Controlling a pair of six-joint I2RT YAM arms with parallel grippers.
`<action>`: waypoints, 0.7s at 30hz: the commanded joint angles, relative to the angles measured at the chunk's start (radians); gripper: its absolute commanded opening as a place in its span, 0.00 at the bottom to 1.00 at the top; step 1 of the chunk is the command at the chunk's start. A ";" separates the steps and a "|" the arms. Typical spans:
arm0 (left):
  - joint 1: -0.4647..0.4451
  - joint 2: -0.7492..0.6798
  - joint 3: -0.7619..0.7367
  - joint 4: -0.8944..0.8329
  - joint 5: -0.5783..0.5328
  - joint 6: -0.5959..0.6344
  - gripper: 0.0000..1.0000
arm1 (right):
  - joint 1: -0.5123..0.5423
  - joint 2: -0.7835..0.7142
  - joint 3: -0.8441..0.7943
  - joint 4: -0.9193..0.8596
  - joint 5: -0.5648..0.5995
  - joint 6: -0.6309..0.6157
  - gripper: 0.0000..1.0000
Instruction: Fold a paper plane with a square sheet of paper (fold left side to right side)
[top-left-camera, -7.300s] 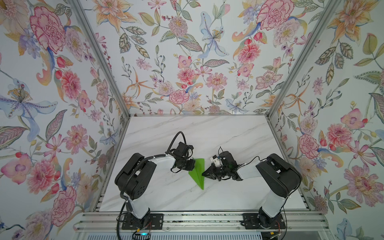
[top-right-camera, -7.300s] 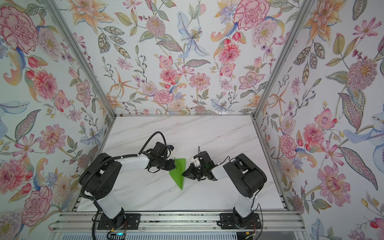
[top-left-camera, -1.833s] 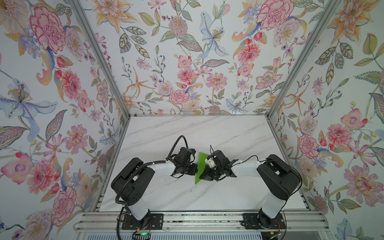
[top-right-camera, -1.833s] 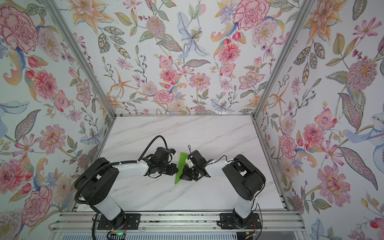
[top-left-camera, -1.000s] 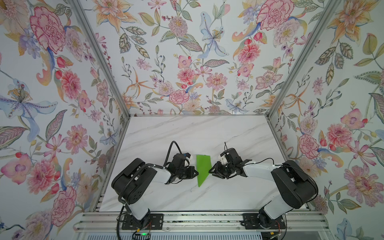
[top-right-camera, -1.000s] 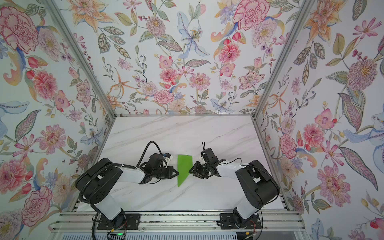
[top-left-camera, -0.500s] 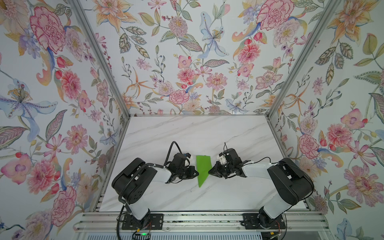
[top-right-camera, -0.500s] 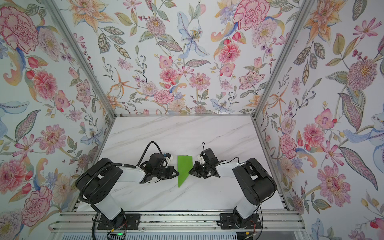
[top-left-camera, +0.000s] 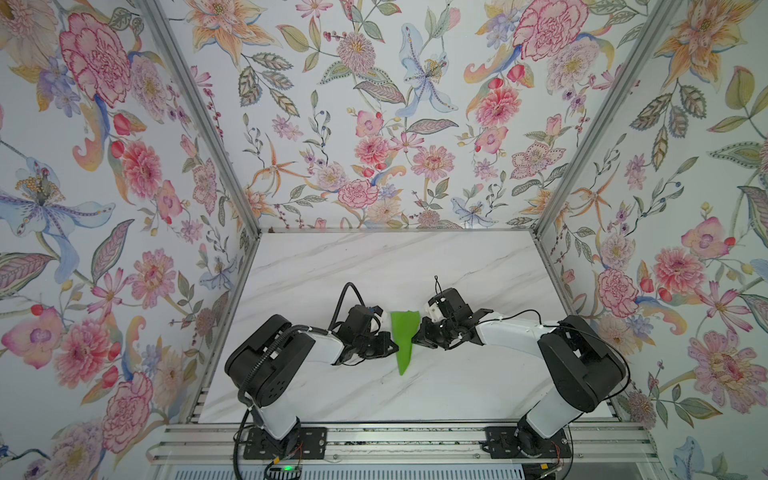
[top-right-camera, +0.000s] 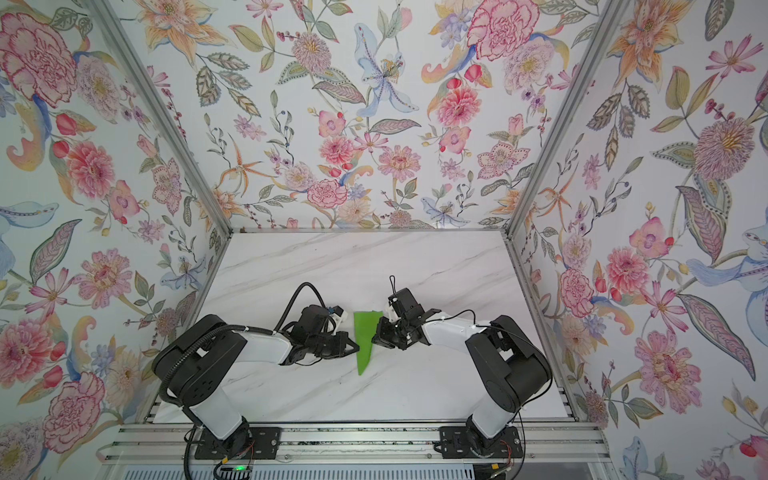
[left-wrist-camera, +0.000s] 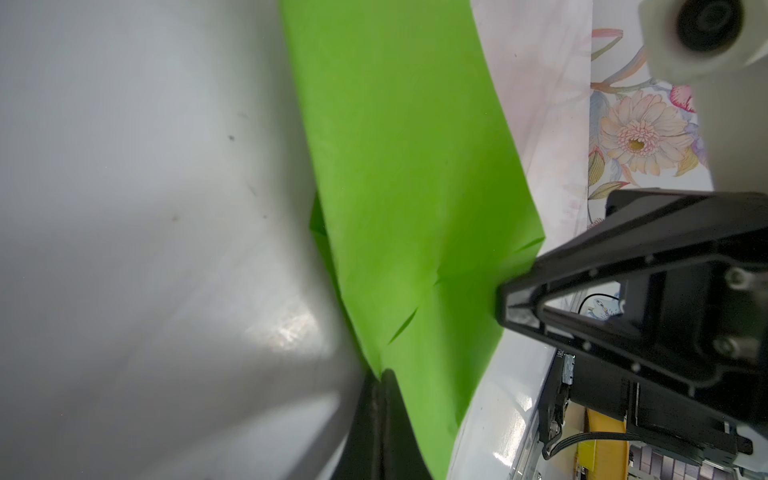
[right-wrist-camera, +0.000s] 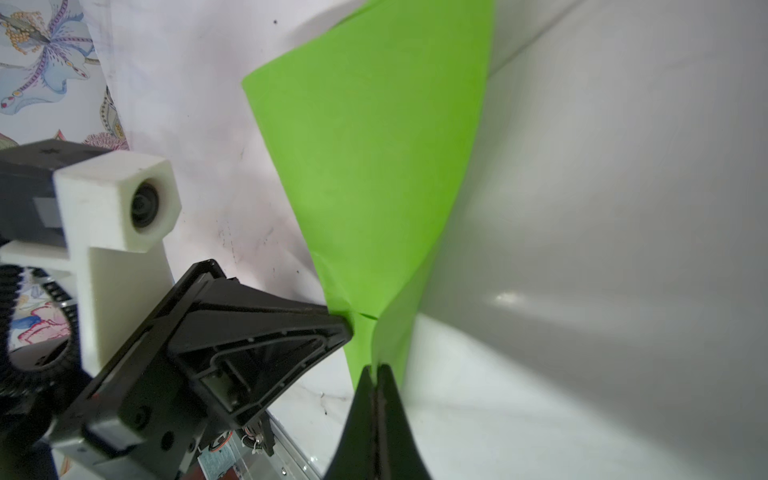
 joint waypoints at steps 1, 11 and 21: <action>-0.010 0.032 0.001 -0.090 -0.001 0.024 0.00 | 0.031 0.041 0.044 -0.080 0.045 -0.037 0.00; -0.011 0.040 0.006 -0.081 0.010 0.026 0.00 | 0.069 0.114 0.095 -0.040 0.054 -0.008 0.00; -0.011 0.052 0.004 -0.072 0.017 0.027 0.00 | 0.062 0.160 0.115 0.027 0.037 0.018 0.00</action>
